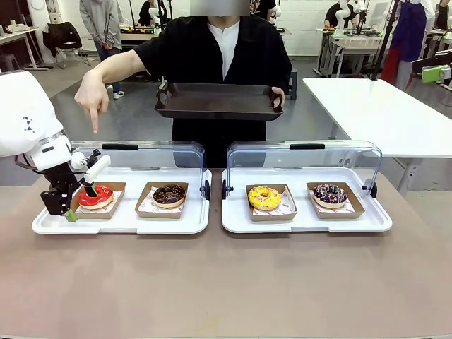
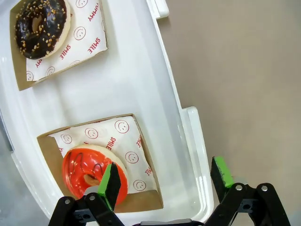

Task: Provide the desired donut to the person.
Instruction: Pick up and lift the Paper togo box containing the Donut pointed at by the person.

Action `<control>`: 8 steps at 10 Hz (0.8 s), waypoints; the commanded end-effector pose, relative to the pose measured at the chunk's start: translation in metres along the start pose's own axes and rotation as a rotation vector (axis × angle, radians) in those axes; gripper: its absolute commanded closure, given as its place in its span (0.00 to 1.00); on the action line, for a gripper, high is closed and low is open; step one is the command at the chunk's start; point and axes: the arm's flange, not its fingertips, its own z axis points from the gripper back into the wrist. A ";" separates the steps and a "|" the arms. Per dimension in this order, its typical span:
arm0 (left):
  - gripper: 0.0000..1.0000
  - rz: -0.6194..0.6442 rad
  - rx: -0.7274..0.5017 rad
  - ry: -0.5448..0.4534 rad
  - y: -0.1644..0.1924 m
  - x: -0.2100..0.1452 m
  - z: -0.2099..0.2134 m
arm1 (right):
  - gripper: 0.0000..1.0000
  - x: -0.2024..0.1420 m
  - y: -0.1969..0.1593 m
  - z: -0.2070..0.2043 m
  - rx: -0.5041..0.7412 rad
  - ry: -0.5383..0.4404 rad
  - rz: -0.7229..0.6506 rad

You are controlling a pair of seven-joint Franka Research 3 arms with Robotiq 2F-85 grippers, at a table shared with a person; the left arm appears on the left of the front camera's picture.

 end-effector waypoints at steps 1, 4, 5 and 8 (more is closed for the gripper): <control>0.00 -0.037 -0.007 -0.021 0.011 -0.003 -0.004 | 0.00 0.001 -0.001 -0.002 0.003 -0.017 0.002; 0.00 -0.041 -0.024 -0.012 0.017 0.001 -0.009 | 0.00 0.001 -0.001 -0.002 0.003 -0.017 0.002; 0.00 -0.044 -0.028 -0.003 0.019 0.004 -0.011 | 0.00 0.001 -0.001 -0.002 0.003 -0.017 0.002; 0.00 -0.055 -0.034 0.028 0.023 0.013 -0.020 | 0.00 0.001 -0.001 -0.002 0.003 -0.017 0.002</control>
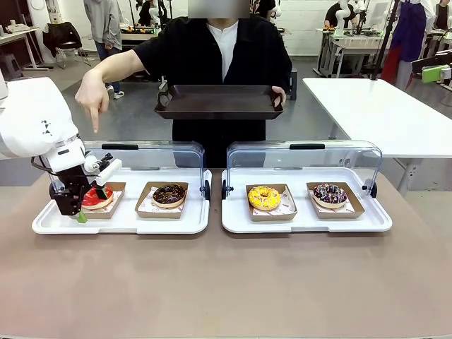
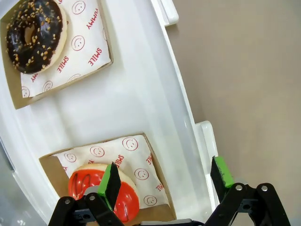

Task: Provide the desired donut to the person.
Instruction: Pick up and lift the Paper togo box containing the Donut pointed at by the person.

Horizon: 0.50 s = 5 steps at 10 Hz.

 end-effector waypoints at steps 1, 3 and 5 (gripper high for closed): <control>0.00 -0.014 -0.007 0.030 0.008 0.000 -0.007 | 0.00 0.001 -0.001 -0.002 0.003 -0.017 0.002; 0.02 -0.027 0.010 0.054 0.012 0.003 -0.012 | 0.00 0.001 -0.001 -0.002 0.003 -0.017 0.002; 0.07 -0.026 0.024 0.078 0.017 0.002 -0.016 | 0.00 0.001 -0.001 -0.002 0.003 -0.017 0.002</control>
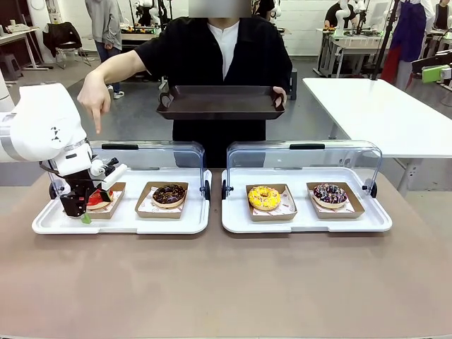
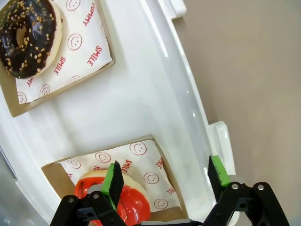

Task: Provide the desired donut to the person.
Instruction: Pick up and lift the Paper togo box containing the Donut pointed at by the person.

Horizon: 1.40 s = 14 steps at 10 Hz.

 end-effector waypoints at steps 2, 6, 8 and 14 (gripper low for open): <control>0.66 0.018 0.029 0.042 0.008 -0.003 -0.005 | 0.00 0.001 -0.001 -0.002 0.003 -0.017 0.002; 1.00 0.013 0.006 0.028 0.007 -0.002 -0.007 | 0.00 0.001 -0.001 -0.002 0.003 -0.017 0.002; 1.00 0.014 0.001 0.026 0.007 -0.002 -0.006 | 0.00 0.001 -0.001 -0.002 0.003 -0.017 0.002; 1.00 0.012 -0.016 0.033 0.005 -0.003 -0.003 | 0.00 0.001 -0.001 -0.002 0.003 -0.017 0.002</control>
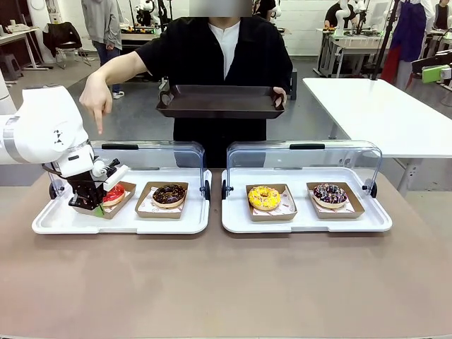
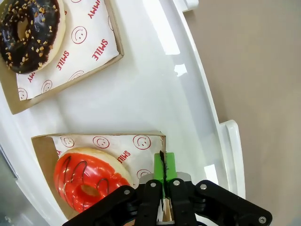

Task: Provide the desired donut to the person.
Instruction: Pick up and lift the Paper togo box containing the Donut pointed at by the person.

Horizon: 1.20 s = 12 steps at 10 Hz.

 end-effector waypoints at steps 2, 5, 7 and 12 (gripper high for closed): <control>1.00 0.062 -0.051 0.077 -0.007 0.000 0.029 | 0.00 0.001 -0.001 -0.002 0.003 -0.017 0.002; 1.00 0.185 -0.130 0.168 -0.035 0.010 0.116 | 0.00 0.001 -0.001 -0.002 0.003 -0.017 0.002; 1.00 0.199 -0.116 0.179 -0.060 0.019 0.165 | 0.00 0.001 -0.001 -0.002 0.003 -0.017 0.002; 1.00 0.296 0.018 0.158 -0.077 0.053 0.285 | 0.00 0.001 -0.001 -0.002 0.003 -0.017 0.002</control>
